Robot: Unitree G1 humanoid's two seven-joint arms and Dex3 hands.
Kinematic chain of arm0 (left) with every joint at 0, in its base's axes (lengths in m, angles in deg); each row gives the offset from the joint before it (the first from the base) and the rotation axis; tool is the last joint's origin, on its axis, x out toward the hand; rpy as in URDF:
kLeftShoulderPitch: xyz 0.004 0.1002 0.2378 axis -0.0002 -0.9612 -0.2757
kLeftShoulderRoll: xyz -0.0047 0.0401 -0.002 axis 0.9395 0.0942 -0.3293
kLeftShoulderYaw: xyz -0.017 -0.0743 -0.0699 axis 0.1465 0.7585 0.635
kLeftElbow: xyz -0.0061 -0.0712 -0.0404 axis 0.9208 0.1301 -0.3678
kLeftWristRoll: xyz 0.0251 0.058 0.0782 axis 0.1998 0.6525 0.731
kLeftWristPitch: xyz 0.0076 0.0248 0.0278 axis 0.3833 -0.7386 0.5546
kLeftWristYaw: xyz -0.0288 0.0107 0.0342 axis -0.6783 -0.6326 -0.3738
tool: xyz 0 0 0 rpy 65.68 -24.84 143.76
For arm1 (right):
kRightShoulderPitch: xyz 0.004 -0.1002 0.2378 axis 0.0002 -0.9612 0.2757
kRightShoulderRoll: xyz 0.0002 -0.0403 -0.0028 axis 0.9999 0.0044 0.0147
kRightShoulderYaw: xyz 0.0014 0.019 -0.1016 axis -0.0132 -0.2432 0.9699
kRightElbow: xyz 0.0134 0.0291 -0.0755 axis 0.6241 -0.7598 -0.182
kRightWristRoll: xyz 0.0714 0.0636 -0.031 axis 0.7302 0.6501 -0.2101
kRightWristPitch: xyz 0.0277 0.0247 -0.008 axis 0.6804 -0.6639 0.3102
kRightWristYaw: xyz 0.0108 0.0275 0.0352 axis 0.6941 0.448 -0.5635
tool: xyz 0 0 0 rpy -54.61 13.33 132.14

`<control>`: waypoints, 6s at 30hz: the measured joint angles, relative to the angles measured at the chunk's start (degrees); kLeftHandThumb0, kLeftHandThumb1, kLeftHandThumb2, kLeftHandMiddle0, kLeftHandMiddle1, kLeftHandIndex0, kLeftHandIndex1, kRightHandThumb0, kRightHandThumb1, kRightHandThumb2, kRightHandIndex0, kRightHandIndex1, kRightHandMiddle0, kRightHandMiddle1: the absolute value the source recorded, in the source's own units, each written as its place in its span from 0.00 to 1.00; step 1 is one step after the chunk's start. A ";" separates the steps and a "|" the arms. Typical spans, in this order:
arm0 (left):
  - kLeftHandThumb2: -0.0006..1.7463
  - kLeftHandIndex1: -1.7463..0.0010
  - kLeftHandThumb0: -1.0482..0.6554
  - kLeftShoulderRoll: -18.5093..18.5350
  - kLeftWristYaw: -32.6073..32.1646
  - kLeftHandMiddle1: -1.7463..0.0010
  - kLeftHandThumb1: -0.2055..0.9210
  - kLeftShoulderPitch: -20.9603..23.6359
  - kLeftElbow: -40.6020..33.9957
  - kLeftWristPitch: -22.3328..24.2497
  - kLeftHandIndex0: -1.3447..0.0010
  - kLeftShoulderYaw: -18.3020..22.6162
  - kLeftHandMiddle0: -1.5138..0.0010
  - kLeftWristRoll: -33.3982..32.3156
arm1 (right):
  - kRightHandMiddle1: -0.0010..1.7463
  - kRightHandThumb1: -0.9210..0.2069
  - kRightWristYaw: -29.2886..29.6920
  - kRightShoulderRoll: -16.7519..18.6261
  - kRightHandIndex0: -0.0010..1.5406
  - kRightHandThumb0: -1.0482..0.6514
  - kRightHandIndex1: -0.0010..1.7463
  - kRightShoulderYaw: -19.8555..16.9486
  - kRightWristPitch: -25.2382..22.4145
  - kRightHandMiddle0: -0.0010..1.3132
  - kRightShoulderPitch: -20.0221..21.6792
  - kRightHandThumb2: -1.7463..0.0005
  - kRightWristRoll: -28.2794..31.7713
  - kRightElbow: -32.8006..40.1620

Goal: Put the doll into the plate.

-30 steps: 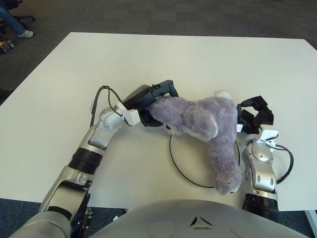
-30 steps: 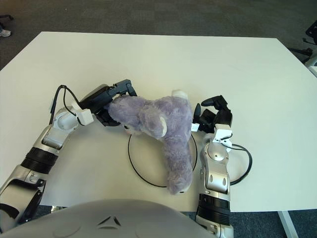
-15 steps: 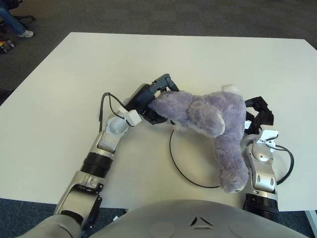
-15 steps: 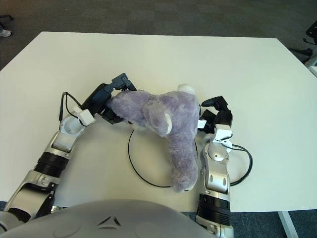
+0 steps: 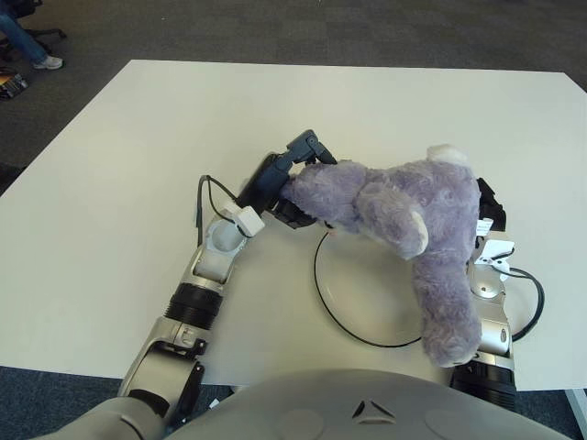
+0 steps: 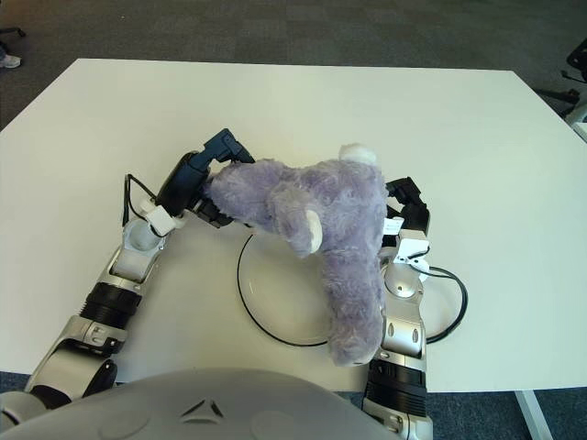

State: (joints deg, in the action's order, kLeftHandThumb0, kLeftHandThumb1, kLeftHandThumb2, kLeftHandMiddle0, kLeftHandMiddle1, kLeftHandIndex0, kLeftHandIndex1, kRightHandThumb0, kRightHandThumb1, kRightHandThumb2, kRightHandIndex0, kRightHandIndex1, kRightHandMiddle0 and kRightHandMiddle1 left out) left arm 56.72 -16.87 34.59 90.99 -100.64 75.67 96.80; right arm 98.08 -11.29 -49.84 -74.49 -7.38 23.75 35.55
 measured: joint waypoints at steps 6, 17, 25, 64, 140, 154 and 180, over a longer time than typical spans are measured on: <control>0.82 0.00 0.61 -0.54 0.01 0.00 0.37 0.00 0.00 -0.31 0.58 -0.16 0.62 -0.37 | 1.00 0.45 0.01 0.10 0.73 0.35 1.00 0.00 -0.25 0.41 0.00 0.31 0.02 0.11; 0.82 0.01 0.61 -0.25 1.71 0.01 0.37 0.00 -0.26 -0.97 0.57 -0.97 0.61 -2.58 | 1.00 0.44 -0.04 0.17 0.71 0.35 1.00 0.06 -0.65 0.40 -0.04 0.32 0.04 0.89; 0.79 0.07 0.61 0.83 3.21 0.03 0.39 0.00 -0.19 -3.14 0.63 -1.44 0.53 -2.56 | 1.00 0.44 -0.03 0.18 0.71 0.35 1.00 0.14 -0.98 0.40 -0.06 0.32 0.03 0.92; 0.24 0.38 0.08 6.57 10.60 0.59 0.94 1.24 2.25 -9.32 1.00 -2.63 0.79 -3.55 | 1.00 0.45 -0.09 0.12 0.71 0.35 1.00 0.42 -2.45 0.41 -0.57 0.31 -0.04 2.45; 0.53 0.00 0.38 -9.36 -12.44 0.00 0.74 14.32 17.99 21.44 0.72 13.81 0.26 -11.39 | 1.00 0.45 -0.25 -0.01 0.73 0.35 1.00 -0.84 -2.40 0.40 -1.22 0.32 0.48 2.54; 0.60 0.00 0.37 -9.02 -9.97 0.00 0.65 14.85 22.12 23.96 0.67 15.10 0.25 -12.90 | 1.00 0.46 -0.24 -0.01 0.73 0.35 1.00 -1.03 -2.40 0.41 -1.30 0.31 0.54 2.70; 0.64 0.00 0.36 -10.50 -5.12 0.00 0.60 14.79 24.91 34.46 0.64 14.80 0.24 -16.04 | 1.00 0.44 -0.23 -0.01 0.72 0.35 1.00 -1.24 -2.55 0.40 -1.55 0.32 0.39 3.59</control>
State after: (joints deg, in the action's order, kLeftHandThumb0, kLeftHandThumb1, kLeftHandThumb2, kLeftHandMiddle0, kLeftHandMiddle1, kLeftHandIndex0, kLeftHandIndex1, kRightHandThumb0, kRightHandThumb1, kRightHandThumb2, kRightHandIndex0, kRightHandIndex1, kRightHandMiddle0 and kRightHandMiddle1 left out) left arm 46.22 -21.99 49.38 115.90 -66.18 90.47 80.76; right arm 97.85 -11.31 -51.08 -77.04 -8.94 24.14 39.14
